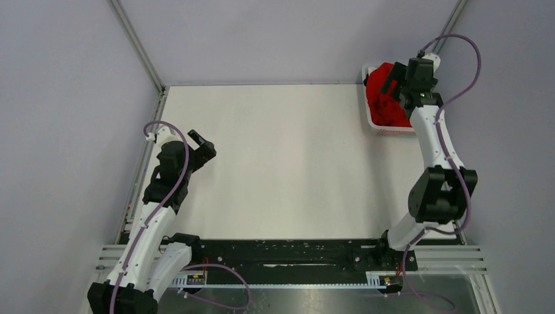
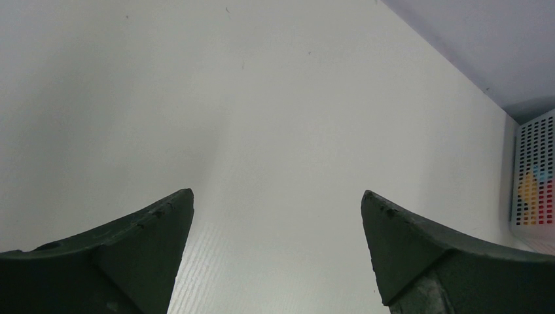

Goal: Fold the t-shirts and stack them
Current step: Grab crumpled tshirt from bin with the right arm

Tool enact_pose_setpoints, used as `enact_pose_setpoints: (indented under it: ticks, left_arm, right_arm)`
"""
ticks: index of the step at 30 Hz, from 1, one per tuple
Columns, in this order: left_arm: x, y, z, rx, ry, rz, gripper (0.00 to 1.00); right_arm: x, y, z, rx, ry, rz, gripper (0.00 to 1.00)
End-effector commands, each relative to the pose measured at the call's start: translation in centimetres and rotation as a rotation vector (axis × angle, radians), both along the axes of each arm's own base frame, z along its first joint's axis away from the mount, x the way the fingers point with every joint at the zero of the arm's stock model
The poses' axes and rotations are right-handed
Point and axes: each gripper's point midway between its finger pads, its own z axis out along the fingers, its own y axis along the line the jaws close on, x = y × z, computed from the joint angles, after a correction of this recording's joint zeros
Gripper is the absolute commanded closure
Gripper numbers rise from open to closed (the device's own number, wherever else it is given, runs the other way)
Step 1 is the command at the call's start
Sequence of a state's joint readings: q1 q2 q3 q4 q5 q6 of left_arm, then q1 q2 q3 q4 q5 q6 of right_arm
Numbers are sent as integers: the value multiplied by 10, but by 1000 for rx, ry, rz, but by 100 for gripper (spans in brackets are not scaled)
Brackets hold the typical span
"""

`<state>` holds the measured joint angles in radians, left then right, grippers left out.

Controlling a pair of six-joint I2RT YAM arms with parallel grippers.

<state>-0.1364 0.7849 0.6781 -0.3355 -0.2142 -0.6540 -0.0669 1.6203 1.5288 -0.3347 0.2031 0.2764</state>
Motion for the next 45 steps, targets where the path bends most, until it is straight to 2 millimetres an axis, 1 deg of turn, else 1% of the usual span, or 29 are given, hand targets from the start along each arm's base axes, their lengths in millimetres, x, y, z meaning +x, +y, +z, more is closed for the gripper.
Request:
enact_pose_setpoints:
  ticks: [1,2,3,4,7,11,16,18,20,22,24,25,26,27,28,29,31,32,35,39,41,43,45]
  left_arm:
    - [14,-6,10,-3,-48,-32,1]
    - [15,-7,10,-5,-47,-37,1]
    - [17,-8,8,-6,-44,-40,1]
    - [18,-8,7,-7,-40,-42,1]
    - [21,-10,2,-7,-23,-51,1]
    - [24,-12,-3,-7,-2,-57,1]
    - [27,-14,-8,-9,14,-63,1]
    - [27,-14,-9,-9,19,-64,1]
    - [27,-14,-9,-9,20,-63,1]
    - [27,-14,-10,-10,23,-64,1]
    - [27,-14,-10,-11,24,-65,1]
    - [27,-14,-10,-12,24,-66,1]
    - [27,-14,-10,-12,22,-65,1]
    - [27,-15,-10,-13,23,-69,1]
    - [26,-15,-9,-13,21,-71,1]
    - [25,-16,-8,-15,18,-76,1]
    - [25,-16,-6,-17,8,-79,1]
    - [24,-17,-5,-18,6,-80,1]
    - [21,-17,-2,-22,-8,-82,1]
    - [18,-17,3,-25,-28,-89,1]
    - [16,-18,6,-28,-41,-93,1]
    - [14,-19,9,-31,-52,-98,1]
    - [12,-18,12,-32,-64,-97,1]
  right_arm:
    - [30,-21,-5,-113,95,14,6]
    - [40,-21,-13,-115,120,34,6]
    - [48,-18,-14,-112,125,57,7]
    - [57,-15,-11,-108,113,83,7]
    - [79,-5,-19,-74,103,139,7]
    - [108,4,-37,-32,107,181,8]
    - [133,15,-64,44,162,209,15]
    - [140,15,-82,55,188,203,18]
    - [144,11,-92,52,198,176,24]
    - [145,7,-102,47,212,153,36]
    - [145,6,-110,49,224,149,45]
    - [145,6,-112,50,228,148,54]
    - [144,7,-113,51,229,148,67]
    - [144,7,-112,50,227,149,86]
    - [144,7,-108,52,221,149,100]
    - [143,9,-101,57,209,156,100]
    - [142,12,-75,58,164,168,100]
    - [140,12,-60,52,139,167,100]
    - [126,7,-2,15,48,151,100]
    - [95,2,77,-39,-76,125,100]
    - [78,2,114,-59,-147,126,100]
    - [57,4,157,-75,-231,123,100]
    - [39,7,192,-87,-308,135,100]
